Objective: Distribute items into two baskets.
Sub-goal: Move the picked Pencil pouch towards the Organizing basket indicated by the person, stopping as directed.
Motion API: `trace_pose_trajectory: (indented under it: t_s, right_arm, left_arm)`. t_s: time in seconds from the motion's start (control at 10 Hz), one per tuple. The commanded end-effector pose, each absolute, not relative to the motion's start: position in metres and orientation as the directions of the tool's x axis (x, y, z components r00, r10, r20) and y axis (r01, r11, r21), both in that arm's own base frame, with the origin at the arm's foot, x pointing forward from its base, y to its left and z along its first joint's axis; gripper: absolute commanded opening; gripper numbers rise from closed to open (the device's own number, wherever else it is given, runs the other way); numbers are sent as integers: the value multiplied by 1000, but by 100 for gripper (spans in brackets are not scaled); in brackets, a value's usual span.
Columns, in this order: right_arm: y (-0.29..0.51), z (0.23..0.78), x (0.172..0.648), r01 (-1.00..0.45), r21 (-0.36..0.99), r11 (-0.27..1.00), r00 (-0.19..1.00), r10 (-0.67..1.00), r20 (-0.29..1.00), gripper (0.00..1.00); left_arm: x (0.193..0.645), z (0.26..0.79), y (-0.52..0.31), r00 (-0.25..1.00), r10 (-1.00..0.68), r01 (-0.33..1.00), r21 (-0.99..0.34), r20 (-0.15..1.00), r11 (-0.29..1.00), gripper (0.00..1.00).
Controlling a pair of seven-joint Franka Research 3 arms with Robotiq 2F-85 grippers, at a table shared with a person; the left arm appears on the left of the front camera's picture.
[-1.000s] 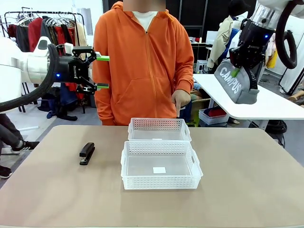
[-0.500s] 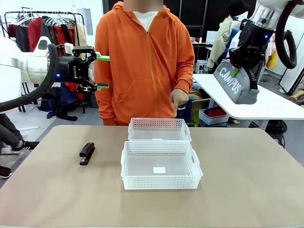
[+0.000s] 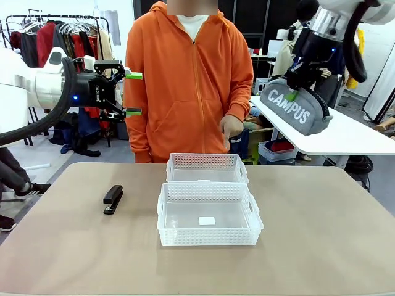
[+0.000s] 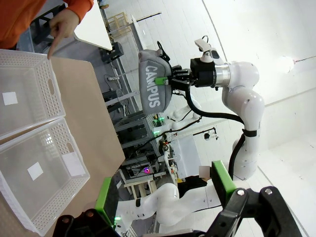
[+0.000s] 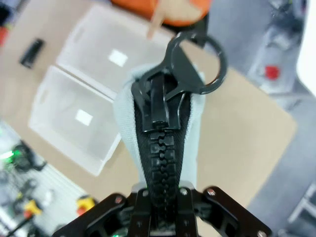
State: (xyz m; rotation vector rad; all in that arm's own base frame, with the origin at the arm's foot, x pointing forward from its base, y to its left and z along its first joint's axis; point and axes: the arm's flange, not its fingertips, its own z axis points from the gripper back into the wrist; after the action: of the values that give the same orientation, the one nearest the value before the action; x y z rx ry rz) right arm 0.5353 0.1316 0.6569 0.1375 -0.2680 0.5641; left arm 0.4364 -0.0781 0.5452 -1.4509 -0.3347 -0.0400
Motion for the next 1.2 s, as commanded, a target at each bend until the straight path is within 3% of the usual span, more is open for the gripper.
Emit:
trace_pose_trajectory:
  t_s: [0.0,0.5,0.9,1.1]
  right_arm:
    - [143,669,548,-708,2,706,679,680,275,0]
    - [196,659,554,-927,-133,352,313,917,248,0]
    - [234,642,548,-940,-291,177,110,966,234,0]
    - [257,634,552,-955,-275,112,51,975,218,0]
  left_arm:
    - [436,547,-78,953,173,232,-965,251,122,100]
    - [436,547,-78,953,173,232,-965,251,122,100]
    - [436,547,-78,953,173,232,-965,251,122,100]
    - [436,547,-78,953,173,232,-965,251,122,100]
